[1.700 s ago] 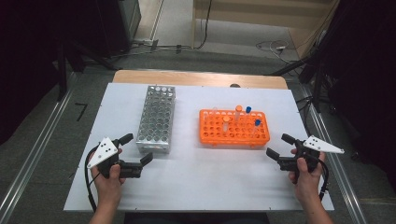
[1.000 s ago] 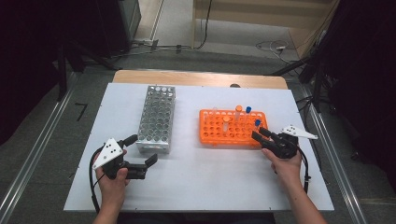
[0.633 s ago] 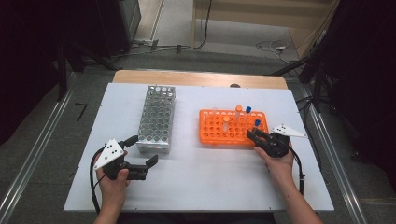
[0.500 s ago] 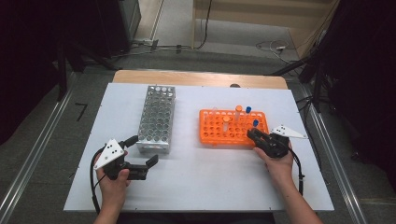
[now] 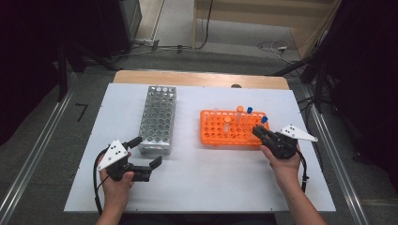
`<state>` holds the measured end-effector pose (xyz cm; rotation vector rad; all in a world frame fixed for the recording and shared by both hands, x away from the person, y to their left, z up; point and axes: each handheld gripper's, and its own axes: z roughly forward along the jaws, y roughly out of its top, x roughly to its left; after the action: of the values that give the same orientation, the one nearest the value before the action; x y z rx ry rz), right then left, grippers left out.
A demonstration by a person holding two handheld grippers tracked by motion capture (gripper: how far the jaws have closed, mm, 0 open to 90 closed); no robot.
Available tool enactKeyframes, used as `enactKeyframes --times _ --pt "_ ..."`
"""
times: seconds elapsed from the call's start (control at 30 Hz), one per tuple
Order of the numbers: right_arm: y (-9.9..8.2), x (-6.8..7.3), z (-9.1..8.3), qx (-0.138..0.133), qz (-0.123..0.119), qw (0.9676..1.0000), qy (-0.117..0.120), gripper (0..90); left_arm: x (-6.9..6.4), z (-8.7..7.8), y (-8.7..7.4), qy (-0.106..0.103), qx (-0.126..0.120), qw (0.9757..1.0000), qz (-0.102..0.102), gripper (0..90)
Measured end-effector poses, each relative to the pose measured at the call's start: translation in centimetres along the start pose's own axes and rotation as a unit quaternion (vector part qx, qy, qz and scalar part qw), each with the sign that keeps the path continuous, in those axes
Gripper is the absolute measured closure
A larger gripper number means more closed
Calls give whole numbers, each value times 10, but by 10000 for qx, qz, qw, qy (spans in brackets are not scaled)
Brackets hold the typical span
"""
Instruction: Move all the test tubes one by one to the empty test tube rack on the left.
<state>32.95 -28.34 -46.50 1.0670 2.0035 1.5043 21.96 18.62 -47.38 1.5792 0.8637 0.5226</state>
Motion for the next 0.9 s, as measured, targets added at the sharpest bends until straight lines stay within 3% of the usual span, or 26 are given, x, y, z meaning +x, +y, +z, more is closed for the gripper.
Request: enactKeyframes --times 0.13,0.23,0.27,0.3,0.33,0.4,0.47,0.53,0.57,0.6,0.67,0.77,0.8,0.9 --pt "2 18 -2 115 -29 9992 384 753 -5 4 2 -48 9 10000 -1 0" --pt "2 26 -2 151 -58 9984 533 753 -10 7 3 -115 28 9999 -6 0" --pt "2 36 -1 196 -120 9974 679 753 -12 8 4 -121 34 9999 -15 19" --pt "2 36 -1 196 -120 9974 679 753 -15 10 5 -165 38 9998 -40 19" --pt "1 47 2 255 -154 9957 880 753 -17 11 7 -180 20 9998 -47 28" --pt "0 51 3 277 -199 9951 924 753 -23 14 9 -209 32 9998 -49 38" --pt "-2 69 8 386 -348 9919 1155 753 -28 18 11 -234 44 9997 -81 71" --pt "-2 74 10 414 -396 9908 1229 753 -34 22 13 -231 102 9997 -53 89" --pt "-3 86 14 484 -476 9884 1360 753 -37 24 13 -227 123 9996 -82 129" --pt "-3 86 14 484 -476 9884 1360 753 -39 26 14 -219 138 9996 -107 129" --pt "-6 99 18 560 -592 9851 1516 753 -43 30 15 -247 184 9994 -180 195" --pt "-8 107 21 606 -648 9827 1624 754 -49 37 17 -295 256 9991 -156 236" --pt "-9 117 24 643 -723 9806 1705 754 -51 38 18 -332 266 9989 -173 274" --pt "-11 126 27 677 -804 9781 1798 754 -56 43 19 -512 294 9981 -164 324"
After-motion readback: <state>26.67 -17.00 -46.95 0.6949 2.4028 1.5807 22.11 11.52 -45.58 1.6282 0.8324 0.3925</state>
